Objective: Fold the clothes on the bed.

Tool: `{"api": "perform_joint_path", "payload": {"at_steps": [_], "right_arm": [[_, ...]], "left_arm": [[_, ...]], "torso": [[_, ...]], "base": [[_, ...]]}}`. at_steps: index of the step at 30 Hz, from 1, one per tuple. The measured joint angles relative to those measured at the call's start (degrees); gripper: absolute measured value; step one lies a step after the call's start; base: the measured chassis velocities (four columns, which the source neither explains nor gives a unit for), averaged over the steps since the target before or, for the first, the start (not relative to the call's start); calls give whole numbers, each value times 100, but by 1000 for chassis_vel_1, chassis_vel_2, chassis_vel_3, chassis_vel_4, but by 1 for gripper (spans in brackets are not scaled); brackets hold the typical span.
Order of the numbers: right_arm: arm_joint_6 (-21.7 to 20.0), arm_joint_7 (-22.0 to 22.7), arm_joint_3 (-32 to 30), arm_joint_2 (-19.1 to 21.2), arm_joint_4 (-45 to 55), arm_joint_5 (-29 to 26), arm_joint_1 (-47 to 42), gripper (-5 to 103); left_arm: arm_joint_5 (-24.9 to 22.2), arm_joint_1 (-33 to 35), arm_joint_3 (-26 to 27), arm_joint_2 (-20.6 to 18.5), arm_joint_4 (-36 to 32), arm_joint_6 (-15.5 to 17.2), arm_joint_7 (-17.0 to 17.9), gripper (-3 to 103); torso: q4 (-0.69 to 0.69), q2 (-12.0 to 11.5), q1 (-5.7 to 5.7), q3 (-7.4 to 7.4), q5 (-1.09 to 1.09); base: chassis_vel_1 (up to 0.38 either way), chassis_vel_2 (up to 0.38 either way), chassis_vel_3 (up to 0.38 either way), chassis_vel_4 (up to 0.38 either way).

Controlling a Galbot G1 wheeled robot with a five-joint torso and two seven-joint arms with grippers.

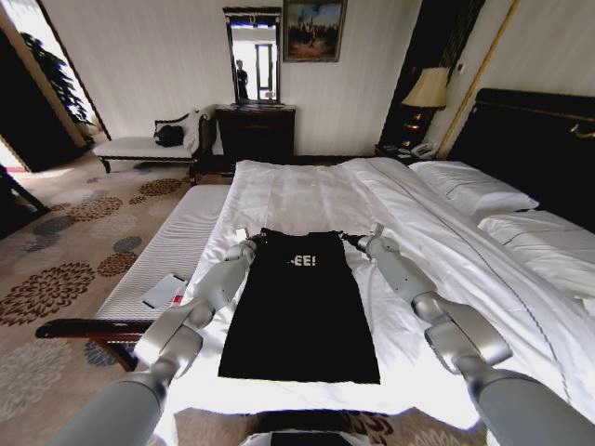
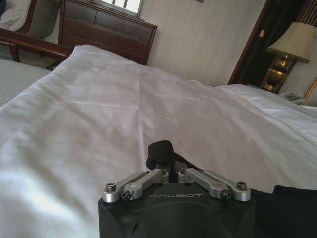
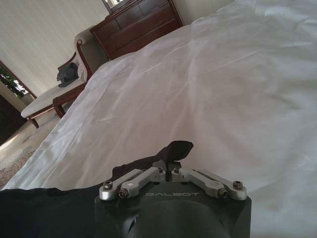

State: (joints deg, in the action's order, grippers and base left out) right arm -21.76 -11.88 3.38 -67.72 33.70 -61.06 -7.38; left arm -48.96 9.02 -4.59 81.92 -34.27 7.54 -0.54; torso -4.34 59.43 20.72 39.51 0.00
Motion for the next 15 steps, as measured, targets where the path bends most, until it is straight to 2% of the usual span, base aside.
{"api": "perform_joint_path", "payload": {"at_steps": [15], "right_arm": [[252,-12,364,-295,-383,-46,623,1]], "left_arm": [[-198,-907,-123,23,565,-11,10,3]], "torso": [[0,0,0,0,0]], "base": [[0,0,0,0]]}}
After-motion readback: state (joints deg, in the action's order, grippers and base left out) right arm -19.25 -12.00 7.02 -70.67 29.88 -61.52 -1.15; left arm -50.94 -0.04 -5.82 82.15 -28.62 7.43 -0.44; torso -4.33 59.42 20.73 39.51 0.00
